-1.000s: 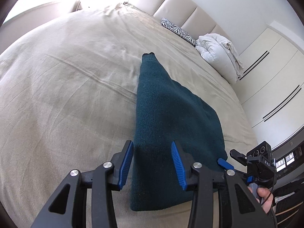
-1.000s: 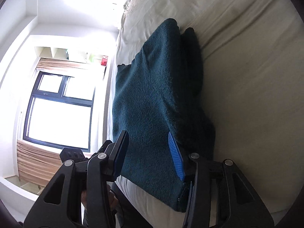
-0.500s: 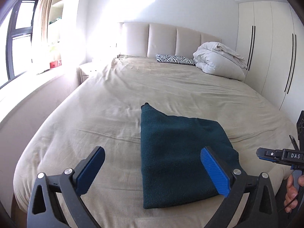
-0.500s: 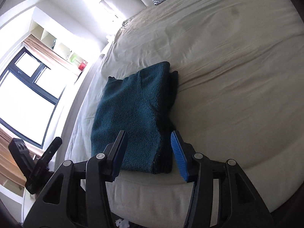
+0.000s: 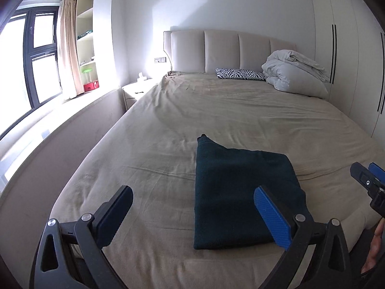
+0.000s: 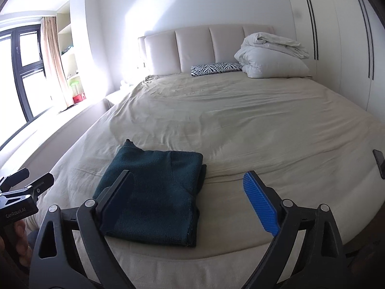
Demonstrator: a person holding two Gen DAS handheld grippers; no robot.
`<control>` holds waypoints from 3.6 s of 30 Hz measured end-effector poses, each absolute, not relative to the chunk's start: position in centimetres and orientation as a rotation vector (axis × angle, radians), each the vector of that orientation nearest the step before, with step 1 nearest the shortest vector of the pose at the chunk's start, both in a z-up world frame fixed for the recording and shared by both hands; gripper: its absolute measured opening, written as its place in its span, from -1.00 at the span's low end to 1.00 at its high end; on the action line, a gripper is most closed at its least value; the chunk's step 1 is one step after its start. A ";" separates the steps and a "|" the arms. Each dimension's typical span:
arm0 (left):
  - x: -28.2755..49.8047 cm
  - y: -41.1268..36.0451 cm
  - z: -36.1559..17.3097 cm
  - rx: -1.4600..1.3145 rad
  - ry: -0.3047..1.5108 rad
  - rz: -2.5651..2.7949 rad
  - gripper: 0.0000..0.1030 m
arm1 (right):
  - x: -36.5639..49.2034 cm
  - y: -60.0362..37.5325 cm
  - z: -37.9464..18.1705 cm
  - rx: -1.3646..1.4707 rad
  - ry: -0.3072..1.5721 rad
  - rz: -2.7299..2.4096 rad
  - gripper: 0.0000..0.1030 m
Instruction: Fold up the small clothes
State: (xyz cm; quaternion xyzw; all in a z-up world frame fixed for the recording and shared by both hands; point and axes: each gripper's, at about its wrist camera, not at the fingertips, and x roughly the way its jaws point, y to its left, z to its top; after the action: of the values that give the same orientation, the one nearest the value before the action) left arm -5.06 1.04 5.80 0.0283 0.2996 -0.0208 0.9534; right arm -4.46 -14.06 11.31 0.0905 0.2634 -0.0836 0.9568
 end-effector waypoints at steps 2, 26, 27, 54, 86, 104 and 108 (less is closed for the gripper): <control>-5.1 0.8 5.5 0.075 0.627 -0.042 1.00 | -4.9 -13.5 11.9 0.169 0.532 -0.171 0.82; -3.7 1.6 0.5 0.047 0.807 -0.021 1.00 | -3.8 -11.1 7.5 0.156 0.832 -0.175 0.81; -3.7 1.6 0.4 0.046 0.810 -0.022 1.00 | -3.9 -11.0 7.4 0.155 0.835 -0.174 0.82; -3.8 1.4 -0.1 0.040 0.824 -0.032 1.00 | -4.0 -11.9 6.8 0.148 0.866 -0.170 0.82; -3.8 1.3 -0.1 0.040 0.823 -0.032 1.00 | -4.1 -12.1 6.6 0.155 0.874 -0.165 0.82; -3.7 1.4 -0.1 0.040 0.823 -0.032 1.00 | -4.1 -12.1 6.6 0.157 0.874 -0.165 0.82; -3.7 1.4 -0.1 0.040 0.824 -0.033 1.00 | -4.1 -12.1 6.6 0.157 0.874 -0.165 0.81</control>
State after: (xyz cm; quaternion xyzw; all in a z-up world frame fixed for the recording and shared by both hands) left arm -3.72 1.40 -0.07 0.0195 0.4003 -0.0159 0.9161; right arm -4.07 -12.14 6.56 0.0757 0.4224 -0.0796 0.8997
